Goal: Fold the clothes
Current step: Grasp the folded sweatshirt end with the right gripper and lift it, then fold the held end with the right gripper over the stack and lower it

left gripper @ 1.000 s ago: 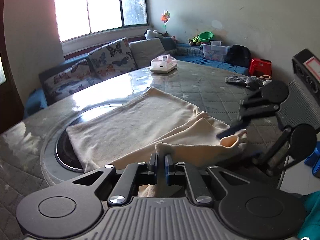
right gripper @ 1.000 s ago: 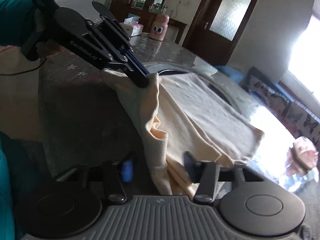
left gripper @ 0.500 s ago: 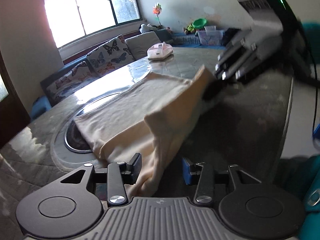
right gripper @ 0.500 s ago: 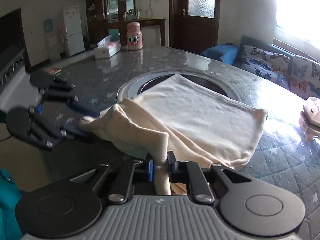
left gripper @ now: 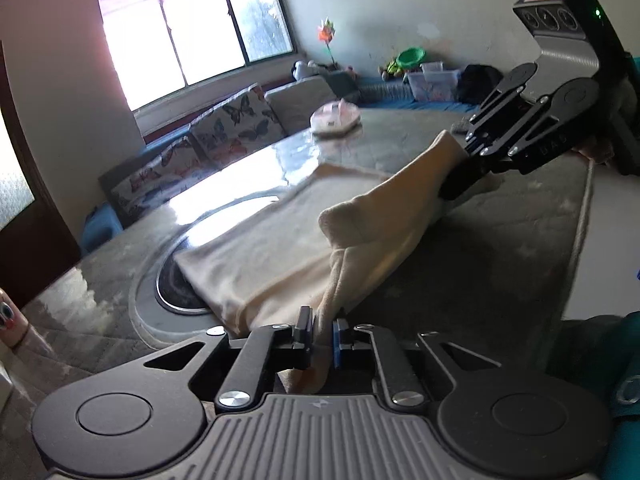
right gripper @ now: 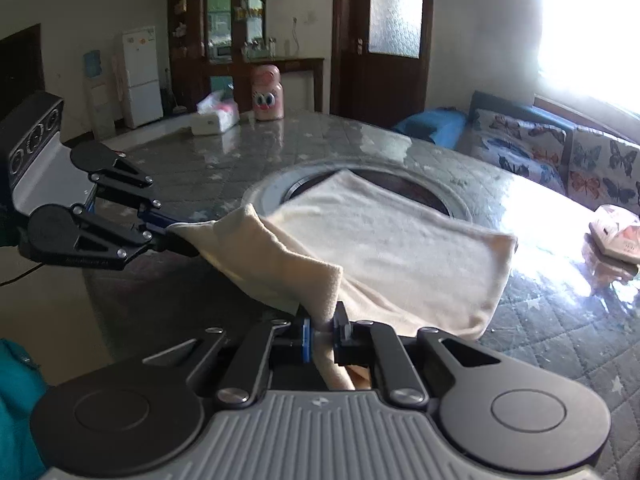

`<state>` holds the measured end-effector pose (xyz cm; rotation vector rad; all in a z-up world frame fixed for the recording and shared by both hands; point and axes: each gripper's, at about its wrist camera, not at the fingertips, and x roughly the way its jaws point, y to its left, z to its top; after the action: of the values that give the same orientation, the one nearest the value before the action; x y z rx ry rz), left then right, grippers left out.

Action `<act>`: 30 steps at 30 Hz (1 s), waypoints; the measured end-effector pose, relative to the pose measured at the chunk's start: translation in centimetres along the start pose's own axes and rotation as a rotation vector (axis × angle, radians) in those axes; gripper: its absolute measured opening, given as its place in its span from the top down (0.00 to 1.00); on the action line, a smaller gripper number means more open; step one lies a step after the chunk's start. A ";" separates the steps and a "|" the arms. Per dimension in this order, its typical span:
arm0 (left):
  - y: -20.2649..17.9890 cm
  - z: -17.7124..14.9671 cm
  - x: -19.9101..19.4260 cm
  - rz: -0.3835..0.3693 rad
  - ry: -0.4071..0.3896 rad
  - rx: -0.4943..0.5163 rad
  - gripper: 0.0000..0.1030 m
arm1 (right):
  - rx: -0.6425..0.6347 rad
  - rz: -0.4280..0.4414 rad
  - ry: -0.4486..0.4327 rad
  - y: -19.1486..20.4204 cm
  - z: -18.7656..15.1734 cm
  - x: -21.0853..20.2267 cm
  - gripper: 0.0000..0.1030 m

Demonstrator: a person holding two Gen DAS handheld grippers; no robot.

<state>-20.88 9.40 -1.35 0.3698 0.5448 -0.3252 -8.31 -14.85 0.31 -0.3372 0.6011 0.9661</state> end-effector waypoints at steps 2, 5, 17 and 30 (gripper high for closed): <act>-0.4 0.1 -1.7 -0.022 -0.010 -0.024 0.90 | -0.011 0.018 -0.001 0.7 -0.1 -1.9 0.91; -1.6 0.1 -4.9 -0.069 -0.013 -0.053 0.90 | -0.026 0.053 0.014 2.2 -0.3 -4.8 0.92; -1.9 1.5 -7.2 -0.105 -0.034 -0.119 0.90 | -0.081 0.096 0.084 3.5 1.5 -7.9 0.92; 4.4 1.9 6.4 -0.053 0.052 -0.209 0.89 | -0.030 -0.035 0.137 -4.1 4.2 4.1 0.91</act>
<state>-13.09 11.18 -2.28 0.1626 0.6346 -0.3067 -1.69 -12.11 1.16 -0.4417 0.7033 0.9246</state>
